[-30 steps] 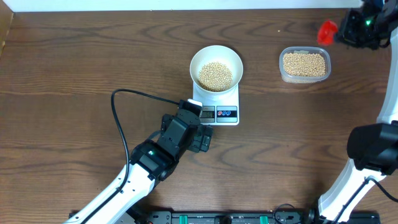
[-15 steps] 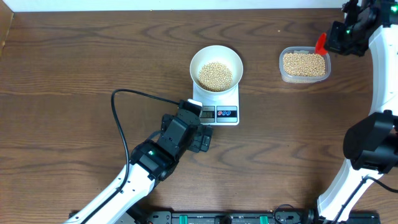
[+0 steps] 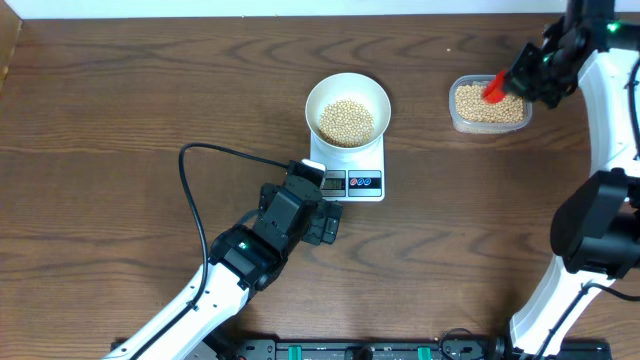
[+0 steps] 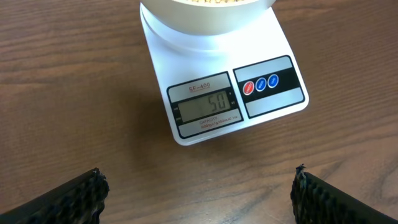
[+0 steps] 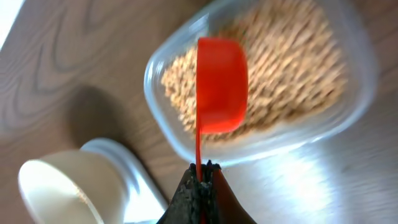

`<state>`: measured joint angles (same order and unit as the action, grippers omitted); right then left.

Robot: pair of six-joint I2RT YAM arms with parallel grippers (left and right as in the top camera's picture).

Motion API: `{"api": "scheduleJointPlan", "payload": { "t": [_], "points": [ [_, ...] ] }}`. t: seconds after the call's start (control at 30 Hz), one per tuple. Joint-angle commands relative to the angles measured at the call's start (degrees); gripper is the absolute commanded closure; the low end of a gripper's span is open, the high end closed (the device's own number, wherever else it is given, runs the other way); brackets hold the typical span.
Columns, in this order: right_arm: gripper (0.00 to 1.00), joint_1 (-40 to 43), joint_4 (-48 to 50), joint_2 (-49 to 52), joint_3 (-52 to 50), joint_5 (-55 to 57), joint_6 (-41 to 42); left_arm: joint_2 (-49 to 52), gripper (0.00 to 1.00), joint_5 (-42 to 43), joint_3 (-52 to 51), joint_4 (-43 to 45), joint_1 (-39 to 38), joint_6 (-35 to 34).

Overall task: Scoop item into bowl and weigh 50g on scale
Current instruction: 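Lower the red scoop with the right gripper into the soybean tub, then open the right gripper to release the scoop in the tub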

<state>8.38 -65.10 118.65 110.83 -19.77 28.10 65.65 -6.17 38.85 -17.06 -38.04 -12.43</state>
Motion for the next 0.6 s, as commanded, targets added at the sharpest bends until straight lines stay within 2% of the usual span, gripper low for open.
{"api": "scheduleJointPlan", "payload": {
  "t": [0.0, 0.17, 0.23, 0.37, 0.57],
  "points": [
    [0.99, -1.7, -0.5, -0.6, -0.9, -4.7, 6.5, 0.3, 0.04, -0.5, -0.1, 0.0, 0.0, -0.3],
    [0.98, -4.7, -0.7, -0.6, -1.0, 2.2, 12.9, 0.3, 0.04, -0.5, -0.1, 0.0, 0.0, -0.3],
    [0.92, -5.5, -1.7, -0.6, -1.0, 3.5, 15.9, 0.3, 0.04, -0.5, -0.1, 0.0, 0.0, -0.3],
    [0.92, -6.1, -5.5, -0.6, -1.0, 6.4, 20.5, 0.3, 0.04, -0.5, -0.1, 0.0, 0.0, -0.3],
    [0.83, -5.8, -9.5, -0.7, -1.0, 8.1, 21.2, 0.3, 0.04, -0.5, -0.1, 0.0, 0.0, -0.3]
  ]
}}
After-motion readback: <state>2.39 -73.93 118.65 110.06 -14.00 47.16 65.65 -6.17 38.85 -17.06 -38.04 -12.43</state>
